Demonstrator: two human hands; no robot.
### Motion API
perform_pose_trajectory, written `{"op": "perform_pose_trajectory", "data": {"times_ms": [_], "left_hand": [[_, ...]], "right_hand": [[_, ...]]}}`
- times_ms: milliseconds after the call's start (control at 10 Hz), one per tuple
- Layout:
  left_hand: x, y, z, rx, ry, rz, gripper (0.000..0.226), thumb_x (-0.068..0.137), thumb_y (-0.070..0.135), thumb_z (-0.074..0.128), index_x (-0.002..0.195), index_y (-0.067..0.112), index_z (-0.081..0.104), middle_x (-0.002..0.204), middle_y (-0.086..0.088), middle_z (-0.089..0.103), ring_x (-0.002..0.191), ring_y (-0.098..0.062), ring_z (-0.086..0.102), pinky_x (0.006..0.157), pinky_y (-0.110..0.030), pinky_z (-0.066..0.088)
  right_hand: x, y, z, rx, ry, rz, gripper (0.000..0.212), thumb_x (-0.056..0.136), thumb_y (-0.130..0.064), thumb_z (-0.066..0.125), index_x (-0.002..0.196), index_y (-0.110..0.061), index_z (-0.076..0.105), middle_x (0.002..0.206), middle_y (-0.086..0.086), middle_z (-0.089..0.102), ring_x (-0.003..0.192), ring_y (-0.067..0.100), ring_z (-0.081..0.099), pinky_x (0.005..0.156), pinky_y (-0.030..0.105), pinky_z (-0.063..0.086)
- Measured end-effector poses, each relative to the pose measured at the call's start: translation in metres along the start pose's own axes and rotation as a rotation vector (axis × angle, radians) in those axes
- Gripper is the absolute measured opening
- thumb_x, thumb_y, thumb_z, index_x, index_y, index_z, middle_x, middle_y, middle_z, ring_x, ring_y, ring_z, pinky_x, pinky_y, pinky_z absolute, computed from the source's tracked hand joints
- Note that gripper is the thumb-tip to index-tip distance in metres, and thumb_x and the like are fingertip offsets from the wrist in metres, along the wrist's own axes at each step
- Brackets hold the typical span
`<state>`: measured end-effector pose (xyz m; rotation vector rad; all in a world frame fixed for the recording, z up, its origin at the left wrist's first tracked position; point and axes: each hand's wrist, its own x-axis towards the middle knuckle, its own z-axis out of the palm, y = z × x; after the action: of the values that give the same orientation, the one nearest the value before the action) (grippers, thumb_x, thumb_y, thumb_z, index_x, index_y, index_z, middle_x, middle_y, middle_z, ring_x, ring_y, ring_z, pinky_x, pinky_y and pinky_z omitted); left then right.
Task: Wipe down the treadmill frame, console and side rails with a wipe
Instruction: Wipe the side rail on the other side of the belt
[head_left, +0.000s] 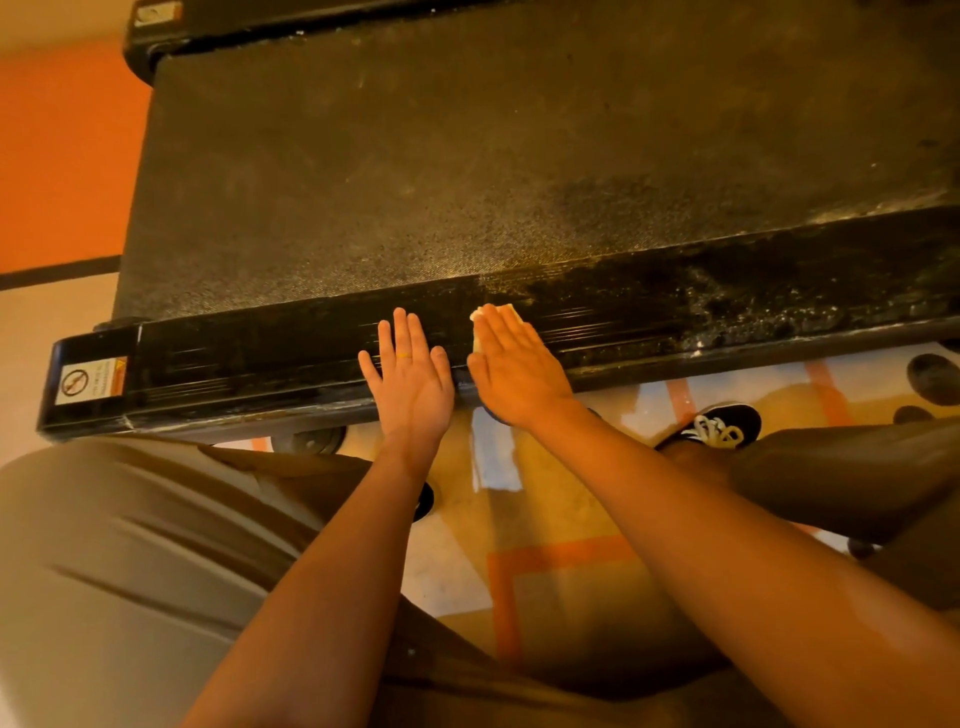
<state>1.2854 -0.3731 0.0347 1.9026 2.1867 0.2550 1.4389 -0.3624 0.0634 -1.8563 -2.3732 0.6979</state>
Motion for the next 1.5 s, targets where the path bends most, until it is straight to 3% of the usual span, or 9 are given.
{"op": "perform_pose_trajectory", "data": {"times_ms": [200, 300, 500, 800, 900, 1100, 1300, 1500], "left_hand": [[0.001, 0.001, 0.005, 0.014, 0.033, -0.001, 0.058, 0.108, 0.038, 0.017, 0.161, 0.014, 0.014, 0.169, -0.004, 0.008, 0.156, -0.025, 0.001, 0.123, -0.055, 0.001], [0.0, -0.001, 0.006, 0.023, 0.04, 0.0, 0.059, 0.107, 0.039, 0.014, 0.161, 0.014, 0.014, 0.169, -0.004, 0.009, 0.156, -0.024, 0.002, 0.123, -0.055, 0.002], [0.001, 0.001, 0.005, 0.014, 0.038, -0.006, 0.058, 0.108, 0.038, 0.016, 0.161, 0.014, 0.014, 0.169, -0.004, 0.008, 0.156, -0.024, 0.001, 0.123, -0.055, 0.001], [0.0, 0.001, 0.007, 0.004, 0.064, -0.003, 0.057, 0.108, 0.037, 0.017, 0.16, 0.014, 0.016, 0.168, -0.004, 0.011, 0.156, -0.025, 0.003, 0.122, -0.056, 0.002], [0.0, 0.001, 0.008, 0.002, 0.072, -0.003, 0.057, 0.108, 0.037, 0.017, 0.16, 0.014, 0.017, 0.168, -0.004, 0.011, 0.155, -0.025, 0.003, 0.122, -0.056, 0.002], [0.0, 0.001, 0.009, 0.003, 0.074, -0.01, 0.057, 0.108, 0.037, 0.017, 0.16, 0.014, 0.016, 0.168, -0.004, 0.011, 0.155, -0.025, 0.003, 0.122, -0.056, 0.001], [0.001, 0.001, 0.006, 0.017, 0.037, -0.014, 0.057, 0.108, 0.037, 0.016, 0.161, 0.014, 0.013, 0.169, -0.004, 0.008, 0.156, -0.024, 0.0, 0.123, -0.055, 0.001], [0.001, 0.001, 0.001, 0.013, -0.003, -0.008, 0.057, 0.109, 0.038, 0.017, 0.161, 0.014, 0.009, 0.169, -0.004, 0.002, 0.155, -0.024, -0.005, 0.123, -0.055, -0.002]], "right_hand": [[-0.014, 0.046, -0.013, -0.004, 0.075, 0.152, 0.059, 0.107, -0.036, 0.022, 0.16, -0.012, 0.007, 0.167, 0.008, 0.003, 0.154, 0.023, -0.004, 0.125, 0.039, 0.0], [-0.007, 0.028, -0.006, 0.004, 0.078, 0.164, 0.06, 0.107, -0.036, 0.021, 0.159, -0.009, 0.007, 0.167, 0.01, 0.002, 0.154, 0.026, -0.005, 0.125, 0.04, -0.002], [-0.007, 0.029, -0.003, -0.013, 0.056, 0.031, 0.059, 0.107, -0.037, 0.023, 0.16, -0.013, 0.01, 0.167, 0.006, 0.006, 0.154, 0.022, -0.002, 0.124, 0.037, 0.001], [-0.044, 0.133, -0.044, -0.012, 0.153, 0.312, 0.055, 0.108, -0.028, 0.021, 0.158, -0.008, 0.015, 0.165, 0.013, 0.015, 0.154, 0.027, 0.007, 0.123, 0.042, 0.009], [-0.042, 0.127, -0.038, -0.047, 0.187, 0.352, 0.059, 0.105, -0.032, 0.018, 0.157, -0.004, 0.018, 0.163, 0.016, 0.02, 0.152, 0.03, 0.012, 0.124, 0.046, 0.015], [-0.038, 0.064, -0.015, -0.012, 0.103, 0.225, 0.058, 0.108, -0.033, 0.018, 0.159, -0.008, 0.006, 0.167, 0.011, 0.003, 0.154, 0.028, -0.005, 0.122, 0.037, -0.005], [-0.001, -0.004, 0.002, 0.019, 0.012, 0.018, 0.059, 0.107, -0.036, 0.023, 0.158, -0.009, 0.01, 0.167, 0.01, 0.007, 0.154, 0.027, -0.003, 0.124, 0.04, 0.001], [0.023, -0.022, 0.001, 0.01, -0.018, -0.023, 0.06, 0.107, -0.04, 0.017, 0.159, -0.011, 0.009, 0.167, 0.006, 0.005, 0.154, 0.022, -0.004, 0.125, 0.041, 0.004]]}}
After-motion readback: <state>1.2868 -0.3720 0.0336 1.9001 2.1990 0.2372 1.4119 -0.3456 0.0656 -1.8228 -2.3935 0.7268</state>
